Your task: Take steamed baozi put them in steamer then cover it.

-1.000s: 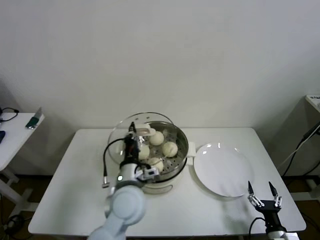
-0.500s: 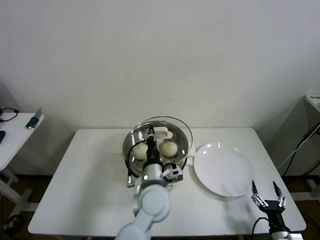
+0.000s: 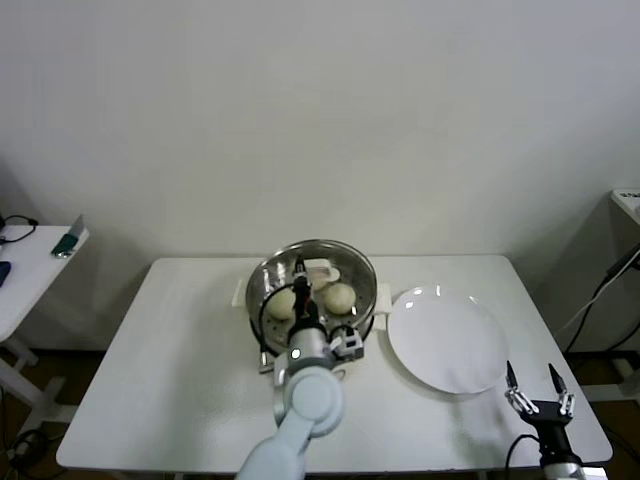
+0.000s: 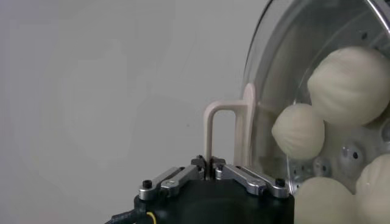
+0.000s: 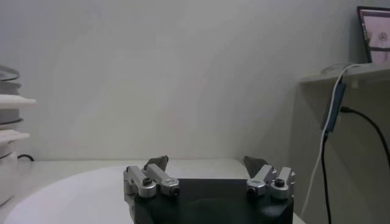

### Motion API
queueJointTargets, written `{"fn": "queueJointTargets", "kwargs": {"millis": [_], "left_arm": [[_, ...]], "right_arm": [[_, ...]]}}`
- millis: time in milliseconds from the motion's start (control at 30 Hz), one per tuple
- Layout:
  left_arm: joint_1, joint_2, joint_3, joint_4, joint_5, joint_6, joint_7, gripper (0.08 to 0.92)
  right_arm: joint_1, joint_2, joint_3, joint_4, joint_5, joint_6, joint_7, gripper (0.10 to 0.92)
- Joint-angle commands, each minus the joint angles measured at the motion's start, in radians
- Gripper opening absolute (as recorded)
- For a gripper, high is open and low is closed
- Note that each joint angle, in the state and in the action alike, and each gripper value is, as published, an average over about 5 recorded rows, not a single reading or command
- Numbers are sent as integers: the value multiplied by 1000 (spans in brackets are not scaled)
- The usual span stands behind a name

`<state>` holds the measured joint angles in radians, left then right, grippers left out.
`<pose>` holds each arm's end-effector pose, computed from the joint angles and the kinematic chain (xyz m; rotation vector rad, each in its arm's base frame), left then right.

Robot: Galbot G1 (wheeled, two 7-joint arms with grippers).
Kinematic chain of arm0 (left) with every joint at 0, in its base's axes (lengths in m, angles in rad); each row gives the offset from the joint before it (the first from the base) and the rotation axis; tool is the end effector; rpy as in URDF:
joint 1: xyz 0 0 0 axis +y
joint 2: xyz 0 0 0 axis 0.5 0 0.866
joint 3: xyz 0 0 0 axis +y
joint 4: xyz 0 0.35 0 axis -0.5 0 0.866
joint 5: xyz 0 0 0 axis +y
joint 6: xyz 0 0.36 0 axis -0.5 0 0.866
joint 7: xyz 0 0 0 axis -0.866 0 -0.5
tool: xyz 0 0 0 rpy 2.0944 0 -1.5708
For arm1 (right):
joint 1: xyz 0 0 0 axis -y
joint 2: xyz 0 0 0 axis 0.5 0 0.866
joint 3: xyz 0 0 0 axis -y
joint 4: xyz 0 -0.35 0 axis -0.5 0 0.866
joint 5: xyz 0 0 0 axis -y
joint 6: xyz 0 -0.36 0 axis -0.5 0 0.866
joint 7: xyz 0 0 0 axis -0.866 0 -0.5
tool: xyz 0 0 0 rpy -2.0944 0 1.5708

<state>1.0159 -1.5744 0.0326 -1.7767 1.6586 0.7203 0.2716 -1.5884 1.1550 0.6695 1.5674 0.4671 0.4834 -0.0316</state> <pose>0.3078 -0.1870 -0.2662 0.1490 -2.2115 -2.0384 0.1506 -0.1898 -0.4407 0.1724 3.1354 -0.0323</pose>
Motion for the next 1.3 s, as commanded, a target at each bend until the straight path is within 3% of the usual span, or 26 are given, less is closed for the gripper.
{"fn": "queueJointTargets", "kwargs": {"millis": [33,600,800,1067,1167,1300], "left_arm": [[4,-8,-13,37,15,-4,-21,142],[32,11,-14,22,20,-27,-23,158],[55,57,8,-73,-44,-22,4,311],[104,179,37,-296,-323,13,15,554],[124,225,18,-373,-450,10,-16,632],[174,287,-75,-440,-715,-73,-156,753]], "right_arm": [[1,2,0,-2,3,3,2,823],[2,12,2,-1,-2,11,12,823],[-4,11,-5,21,20,-24,37,823],[-22,-7,-21,43,44,-94,55,823],[-21,-6,-24,44,36,-103,55,823],[-17,-3,-27,42,22,-90,54,823]]}}
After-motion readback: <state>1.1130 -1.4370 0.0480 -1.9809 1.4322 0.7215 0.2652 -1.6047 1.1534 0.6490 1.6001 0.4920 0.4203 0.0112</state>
